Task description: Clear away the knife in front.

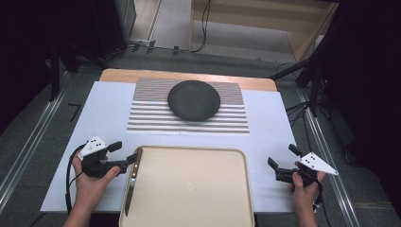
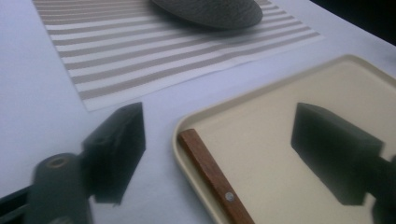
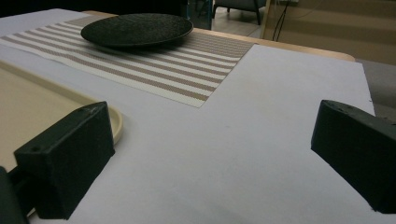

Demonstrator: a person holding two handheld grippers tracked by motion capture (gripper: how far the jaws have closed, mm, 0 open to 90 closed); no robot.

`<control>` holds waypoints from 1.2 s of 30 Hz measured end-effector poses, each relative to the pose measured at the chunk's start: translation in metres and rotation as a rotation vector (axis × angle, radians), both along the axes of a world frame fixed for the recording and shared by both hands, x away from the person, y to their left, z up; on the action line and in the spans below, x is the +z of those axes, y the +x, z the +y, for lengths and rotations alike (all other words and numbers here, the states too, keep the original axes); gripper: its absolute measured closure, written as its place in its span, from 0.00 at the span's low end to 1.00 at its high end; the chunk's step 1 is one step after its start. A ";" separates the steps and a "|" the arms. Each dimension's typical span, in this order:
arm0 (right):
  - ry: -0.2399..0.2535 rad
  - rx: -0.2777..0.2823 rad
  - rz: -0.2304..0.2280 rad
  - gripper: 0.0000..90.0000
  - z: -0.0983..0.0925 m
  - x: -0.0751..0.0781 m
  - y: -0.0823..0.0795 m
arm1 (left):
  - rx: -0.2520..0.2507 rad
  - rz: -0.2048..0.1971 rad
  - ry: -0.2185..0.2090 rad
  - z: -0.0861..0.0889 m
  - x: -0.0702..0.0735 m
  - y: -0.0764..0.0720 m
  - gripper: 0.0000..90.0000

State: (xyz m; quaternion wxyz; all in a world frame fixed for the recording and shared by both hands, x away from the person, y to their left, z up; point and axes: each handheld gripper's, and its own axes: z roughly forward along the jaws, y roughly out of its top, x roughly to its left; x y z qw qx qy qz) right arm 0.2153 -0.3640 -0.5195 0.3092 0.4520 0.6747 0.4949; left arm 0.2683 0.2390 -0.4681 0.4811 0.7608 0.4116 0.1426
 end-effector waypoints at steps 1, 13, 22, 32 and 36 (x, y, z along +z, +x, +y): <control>0.001 0.000 -0.001 0.00 0.000 0.000 0.000 | -0.002 0.003 -0.010 0.003 0.000 0.000 0.15; 0.000 -0.002 0.000 0.00 0.000 0.000 0.000 | 0.051 -0.042 -0.038 0.037 -0.002 0.002 0.00; 0.003 -0.001 -0.005 0.00 -0.001 0.000 0.000 | 0.110 -0.088 -0.024 0.071 -0.006 0.003 0.00; 0.005 -0.006 -0.004 0.00 -0.001 0.000 0.000 | 0.151 -0.107 -0.012 0.102 -0.010 0.002 0.00; 0.006 -0.010 -0.007 0.00 -0.001 0.000 0.000 | 0.158 -0.115 -0.022 0.112 -0.012 0.000 0.00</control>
